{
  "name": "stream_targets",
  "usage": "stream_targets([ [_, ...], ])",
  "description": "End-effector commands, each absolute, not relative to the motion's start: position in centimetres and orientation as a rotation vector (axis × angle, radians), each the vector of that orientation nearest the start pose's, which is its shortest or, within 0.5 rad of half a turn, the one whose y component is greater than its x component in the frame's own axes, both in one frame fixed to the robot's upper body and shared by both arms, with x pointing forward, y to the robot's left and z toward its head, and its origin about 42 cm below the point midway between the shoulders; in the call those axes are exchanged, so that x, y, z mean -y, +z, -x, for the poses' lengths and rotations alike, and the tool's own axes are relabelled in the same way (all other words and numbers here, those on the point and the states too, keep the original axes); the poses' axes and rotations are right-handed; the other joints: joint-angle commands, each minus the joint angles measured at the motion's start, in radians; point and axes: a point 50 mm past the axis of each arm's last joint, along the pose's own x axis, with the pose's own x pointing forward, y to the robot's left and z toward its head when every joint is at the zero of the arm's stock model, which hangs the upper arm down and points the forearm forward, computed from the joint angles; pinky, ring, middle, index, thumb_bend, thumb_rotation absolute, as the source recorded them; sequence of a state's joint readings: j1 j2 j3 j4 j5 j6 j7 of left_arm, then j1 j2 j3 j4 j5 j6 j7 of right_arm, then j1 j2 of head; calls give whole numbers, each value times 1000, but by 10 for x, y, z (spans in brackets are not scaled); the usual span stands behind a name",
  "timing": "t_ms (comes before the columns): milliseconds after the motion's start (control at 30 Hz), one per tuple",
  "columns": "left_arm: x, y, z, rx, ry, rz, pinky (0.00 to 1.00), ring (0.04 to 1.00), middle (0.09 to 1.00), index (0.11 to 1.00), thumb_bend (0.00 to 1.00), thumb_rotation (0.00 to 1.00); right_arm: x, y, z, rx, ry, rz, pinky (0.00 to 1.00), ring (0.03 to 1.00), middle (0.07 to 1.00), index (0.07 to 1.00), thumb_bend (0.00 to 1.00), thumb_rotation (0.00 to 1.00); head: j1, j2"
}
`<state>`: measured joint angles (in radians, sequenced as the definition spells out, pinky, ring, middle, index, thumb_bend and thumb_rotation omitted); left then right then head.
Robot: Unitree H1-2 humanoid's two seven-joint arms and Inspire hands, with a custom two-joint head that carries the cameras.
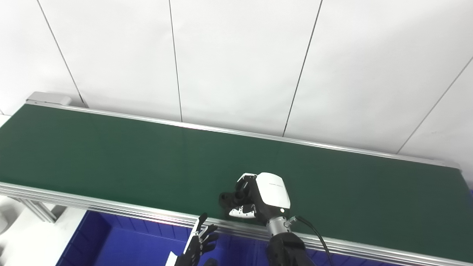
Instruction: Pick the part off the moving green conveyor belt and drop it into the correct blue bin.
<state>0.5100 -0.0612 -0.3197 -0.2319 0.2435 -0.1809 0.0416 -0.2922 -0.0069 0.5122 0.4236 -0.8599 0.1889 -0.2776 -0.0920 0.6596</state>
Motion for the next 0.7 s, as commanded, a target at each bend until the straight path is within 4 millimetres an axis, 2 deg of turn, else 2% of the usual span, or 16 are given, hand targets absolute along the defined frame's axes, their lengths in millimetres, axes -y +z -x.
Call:
stream_targets([
  [0,-107,102,-119,27,-137,5,826,860,904,1000,632,962,86,35,-318,-69,328,1113,298,377,421,514,524,0,0,1],
  [67,-107,102,-119,26,-135,7,829,860,903,1000,644,963,87,37,-318,-64,328,1104,303,380,425,514,524,0,-3,4],
  [233,-110,103,-119,28,-137,5,839,860,904,1000,643,960,89,65,-315,-13,286,1054,255,325,402,515,521,0,-21,12],
  [300,-111,103,-119,27,-136,4,843,862,904,1000,631,961,90,81,-313,5,262,1031,243,314,399,515,520,0,-31,15],
  [433,-115,104,-120,29,-142,4,856,871,913,1000,607,961,101,128,-306,114,190,995,229,304,395,512,520,2,-48,22],
  [500,-118,105,-120,30,-145,3,866,874,919,1000,600,965,106,141,-301,166,168,986,223,296,392,513,520,0,-57,27],
  [533,-119,105,-120,29,-145,3,868,875,919,1000,599,965,108,147,-299,178,160,983,218,288,446,495,526,0,-57,27],
  [600,-121,106,-121,29,-143,3,868,875,918,1000,602,963,114,160,-292,202,147,982,218,283,464,488,528,0,-72,33],
  [667,-124,107,-121,29,-142,1,862,873,915,1000,606,960,119,169,-287,227,141,992,224,288,404,504,522,0,-87,39],
])
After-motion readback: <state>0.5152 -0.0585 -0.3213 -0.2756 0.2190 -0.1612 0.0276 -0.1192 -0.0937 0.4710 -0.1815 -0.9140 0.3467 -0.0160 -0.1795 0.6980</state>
